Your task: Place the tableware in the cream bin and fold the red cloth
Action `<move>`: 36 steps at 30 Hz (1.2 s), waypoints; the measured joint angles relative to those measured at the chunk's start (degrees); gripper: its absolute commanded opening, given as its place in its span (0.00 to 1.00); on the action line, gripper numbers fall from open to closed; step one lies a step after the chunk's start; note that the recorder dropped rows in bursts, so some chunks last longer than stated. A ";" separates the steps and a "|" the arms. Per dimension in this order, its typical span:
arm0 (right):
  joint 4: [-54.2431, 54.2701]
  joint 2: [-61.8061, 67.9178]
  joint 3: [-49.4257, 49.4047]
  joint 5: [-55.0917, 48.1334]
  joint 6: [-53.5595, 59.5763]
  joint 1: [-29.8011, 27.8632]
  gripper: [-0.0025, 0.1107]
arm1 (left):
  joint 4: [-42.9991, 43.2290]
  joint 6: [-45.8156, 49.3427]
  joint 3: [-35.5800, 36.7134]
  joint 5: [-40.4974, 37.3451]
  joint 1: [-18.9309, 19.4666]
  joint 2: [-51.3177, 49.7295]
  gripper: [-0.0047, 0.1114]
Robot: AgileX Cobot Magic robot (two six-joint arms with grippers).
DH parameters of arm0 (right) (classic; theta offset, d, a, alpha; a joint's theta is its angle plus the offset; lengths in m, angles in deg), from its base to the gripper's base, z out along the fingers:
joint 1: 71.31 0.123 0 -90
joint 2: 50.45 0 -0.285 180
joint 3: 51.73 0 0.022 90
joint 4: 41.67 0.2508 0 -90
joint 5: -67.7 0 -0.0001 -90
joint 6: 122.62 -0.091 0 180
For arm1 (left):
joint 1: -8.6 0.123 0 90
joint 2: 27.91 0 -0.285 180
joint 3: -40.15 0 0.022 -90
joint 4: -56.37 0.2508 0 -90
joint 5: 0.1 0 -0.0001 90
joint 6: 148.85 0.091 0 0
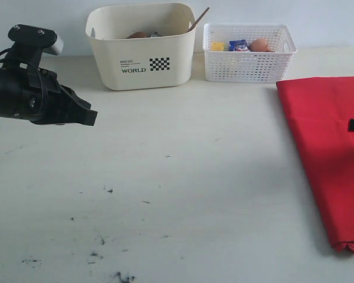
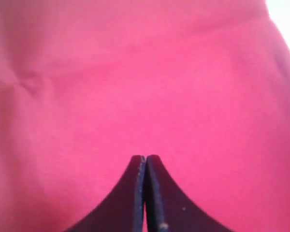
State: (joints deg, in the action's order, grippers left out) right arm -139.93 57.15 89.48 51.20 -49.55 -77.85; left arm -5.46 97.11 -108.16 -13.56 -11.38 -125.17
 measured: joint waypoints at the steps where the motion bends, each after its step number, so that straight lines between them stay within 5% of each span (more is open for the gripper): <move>1: 0.00 -2.21 -0.14 2.37 0.00 0.00 0.02 | 0.00 0.00 0.00 0.00 0.00 0.00 0.06; 4: -0.57 -7.80 0.57 23.89 0.39 1.61 0.02 | -0.06 0.00 0.00 -0.12 0.00 0.00 0.06; 6: -0.84 -6.76 1.19 28.15 0.90 4.51 0.02 | -0.29 0.00 0.00 -0.66 0.00 0.00 0.06; 20: -1.51 5.88 1.44 2.46 3.30 5.18 0.02 | -0.50 0.00 0.00 -1.28 0.00 0.00 0.06; 36: -1.41 3.90 7.49 24.07 3.42 0.56 0.02 | -0.50 0.00 0.00 -1.28 0.00 0.00 0.06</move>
State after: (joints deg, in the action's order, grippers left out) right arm -141.34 61.05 96.97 75.27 -46.13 -77.29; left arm -5.95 97.11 -108.16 -14.84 -11.38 -125.17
